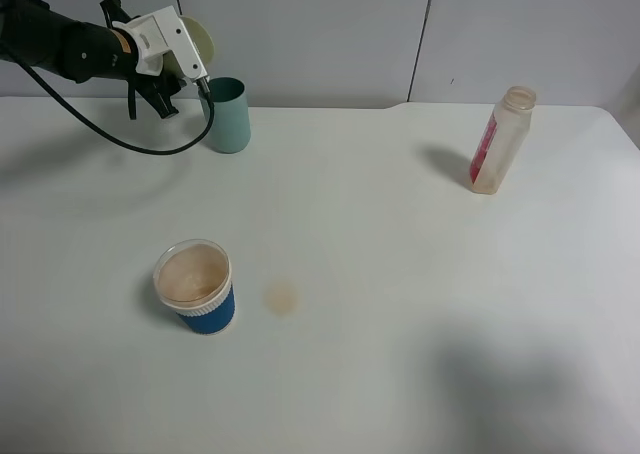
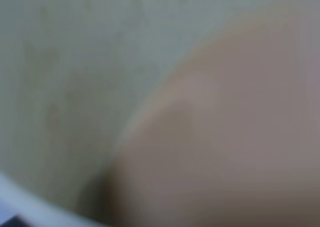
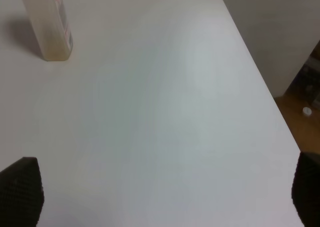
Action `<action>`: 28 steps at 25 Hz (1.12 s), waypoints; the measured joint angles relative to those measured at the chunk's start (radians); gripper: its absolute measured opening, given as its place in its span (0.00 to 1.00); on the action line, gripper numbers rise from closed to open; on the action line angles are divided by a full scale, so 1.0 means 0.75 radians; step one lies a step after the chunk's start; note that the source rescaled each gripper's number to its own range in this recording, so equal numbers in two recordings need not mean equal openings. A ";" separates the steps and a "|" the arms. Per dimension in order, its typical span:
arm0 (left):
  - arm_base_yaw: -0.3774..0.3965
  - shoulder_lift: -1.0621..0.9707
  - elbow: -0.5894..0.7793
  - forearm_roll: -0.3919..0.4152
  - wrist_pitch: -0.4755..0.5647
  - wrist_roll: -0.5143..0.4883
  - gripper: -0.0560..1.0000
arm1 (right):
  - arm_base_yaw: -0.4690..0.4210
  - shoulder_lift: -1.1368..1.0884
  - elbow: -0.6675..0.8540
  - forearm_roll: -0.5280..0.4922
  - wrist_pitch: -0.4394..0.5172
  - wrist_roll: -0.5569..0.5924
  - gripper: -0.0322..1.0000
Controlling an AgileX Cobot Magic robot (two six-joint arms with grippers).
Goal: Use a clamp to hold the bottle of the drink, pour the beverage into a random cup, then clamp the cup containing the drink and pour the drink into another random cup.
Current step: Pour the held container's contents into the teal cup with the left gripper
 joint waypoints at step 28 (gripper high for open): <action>0.000 0.000 0.000 0.000 0.005 0.208 0.06 | 0.000 0.000 0.000 0.000 0.000 0.000 1.00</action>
